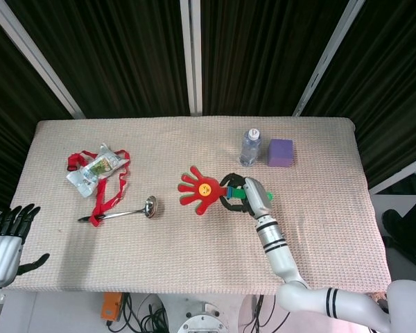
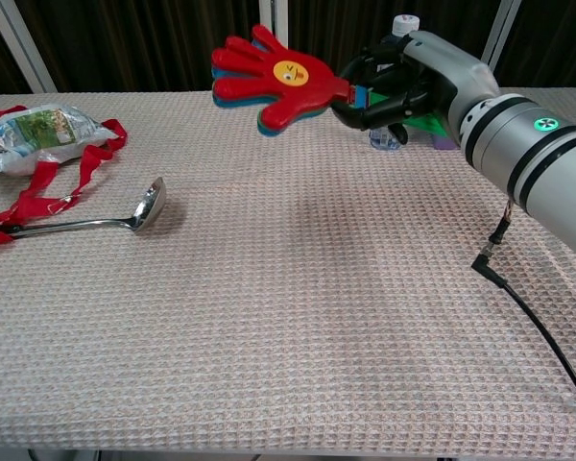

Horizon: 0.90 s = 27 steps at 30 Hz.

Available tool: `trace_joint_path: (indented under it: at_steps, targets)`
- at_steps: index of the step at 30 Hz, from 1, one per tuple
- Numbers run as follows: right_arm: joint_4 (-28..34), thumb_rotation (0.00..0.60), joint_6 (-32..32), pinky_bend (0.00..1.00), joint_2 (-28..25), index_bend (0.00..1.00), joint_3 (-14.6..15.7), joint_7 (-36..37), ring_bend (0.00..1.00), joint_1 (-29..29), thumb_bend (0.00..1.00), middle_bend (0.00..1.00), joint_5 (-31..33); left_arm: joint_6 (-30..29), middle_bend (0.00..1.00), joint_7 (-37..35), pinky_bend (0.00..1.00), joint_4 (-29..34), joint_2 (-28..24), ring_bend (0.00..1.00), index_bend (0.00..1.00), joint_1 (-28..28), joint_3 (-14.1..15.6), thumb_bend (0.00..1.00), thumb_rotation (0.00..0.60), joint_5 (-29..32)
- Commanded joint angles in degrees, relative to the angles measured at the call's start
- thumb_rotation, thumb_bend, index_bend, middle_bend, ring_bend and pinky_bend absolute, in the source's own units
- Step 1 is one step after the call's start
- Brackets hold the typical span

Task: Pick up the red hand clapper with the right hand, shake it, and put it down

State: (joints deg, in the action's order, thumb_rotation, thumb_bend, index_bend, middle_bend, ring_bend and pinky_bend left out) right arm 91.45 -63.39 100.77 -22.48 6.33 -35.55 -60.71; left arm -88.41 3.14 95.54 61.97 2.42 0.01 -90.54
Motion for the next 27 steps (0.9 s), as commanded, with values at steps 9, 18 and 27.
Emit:
trace_joint_path:
  at_steps: [9,18,27]
  targets:
    - [8.93,0.6,4.62,0.91,-5.73,1.0,-4.42,21.34,0.66,4.64,0.35,0.66,-1.11,-0.07,0.05,0.75,0.0,0.75,-0.27,0.0,0.08,0.08,-0.11,0.13,0.6,-0.12]
    - [4.64,0.6,8.18,0.91,-7.49,1.0,-1.23,18.06,0.66,2.47,0.36,0.66,-4.47,0.33,0.05,0.7,0.0,0.99,-0.37,0.0,0.08,0.24,-0.19,0.13,0.6,0.21]
    - [-2.06,0.6,0.66,0.91,-6.83,0.98,5.88,-37.03,0.66,-5.43,0.36,0.68,-0.66,0.57,0.05,0.35,0.0,0.91,-0.4,0.0,0.08,0.33,-0.22,0.13,0.6,0.4]
